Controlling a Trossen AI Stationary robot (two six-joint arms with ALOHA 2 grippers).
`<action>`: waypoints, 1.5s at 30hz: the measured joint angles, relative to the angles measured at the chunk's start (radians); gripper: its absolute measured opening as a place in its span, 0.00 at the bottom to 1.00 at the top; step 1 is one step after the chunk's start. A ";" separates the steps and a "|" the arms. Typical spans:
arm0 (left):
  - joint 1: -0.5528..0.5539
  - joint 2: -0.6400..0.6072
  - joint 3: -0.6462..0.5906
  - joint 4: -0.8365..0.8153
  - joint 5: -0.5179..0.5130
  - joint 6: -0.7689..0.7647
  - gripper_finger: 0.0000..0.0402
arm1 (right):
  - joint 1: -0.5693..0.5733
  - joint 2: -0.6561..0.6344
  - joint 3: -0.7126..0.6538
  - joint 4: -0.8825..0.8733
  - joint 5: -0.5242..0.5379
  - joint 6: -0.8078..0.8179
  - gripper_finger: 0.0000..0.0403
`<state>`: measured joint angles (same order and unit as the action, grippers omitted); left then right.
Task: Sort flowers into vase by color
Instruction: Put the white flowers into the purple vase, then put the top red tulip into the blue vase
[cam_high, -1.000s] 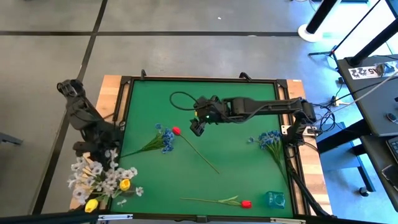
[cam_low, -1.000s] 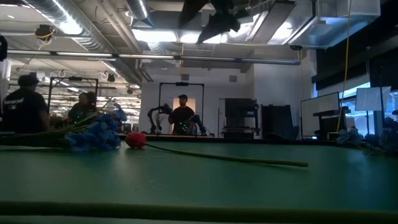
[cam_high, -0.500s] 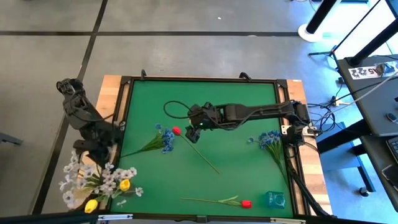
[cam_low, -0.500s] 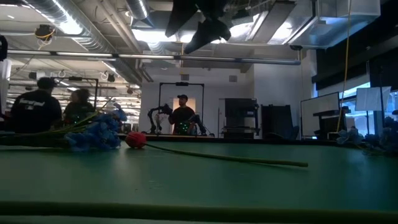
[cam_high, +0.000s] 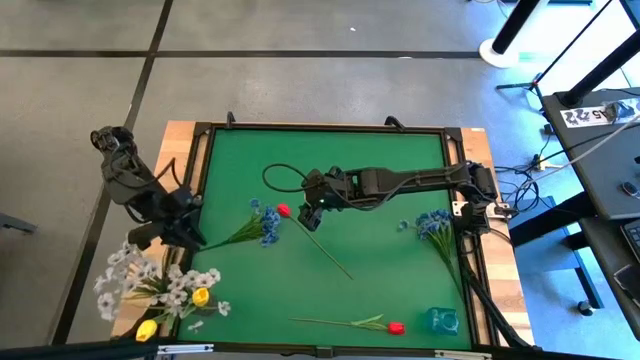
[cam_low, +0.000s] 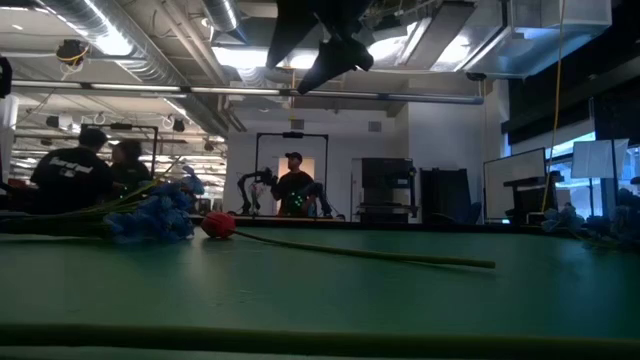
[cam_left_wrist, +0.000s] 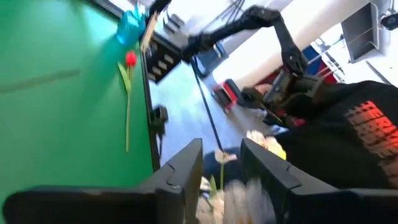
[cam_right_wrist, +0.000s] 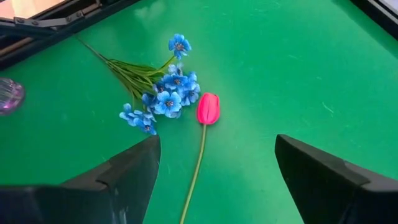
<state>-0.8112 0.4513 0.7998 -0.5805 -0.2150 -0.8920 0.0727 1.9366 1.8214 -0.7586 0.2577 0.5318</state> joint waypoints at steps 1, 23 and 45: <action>0.000 0.000 0.000 0.002 -0.011 0.010 0.29 | 0.000 0.000 0.000 0.000 -0.001 0.006 0.79; 0.054 0.035 -0.040 0.125 -0.688 0.175 0.51 | 0.000 0.350 0.000 0.209 0.048 -0.016 0.68; 0.172 0.197 -0.066 0.419 -0.658 0.339 0.51 | -0.003 0.380 0.007 0.132 -0.019 0.002 0.02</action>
<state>-0.6393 0.6485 0.7338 -0.1612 -0.8728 -0.5533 0.0695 2.3161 1.8287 -0.6262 0.2388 0.5338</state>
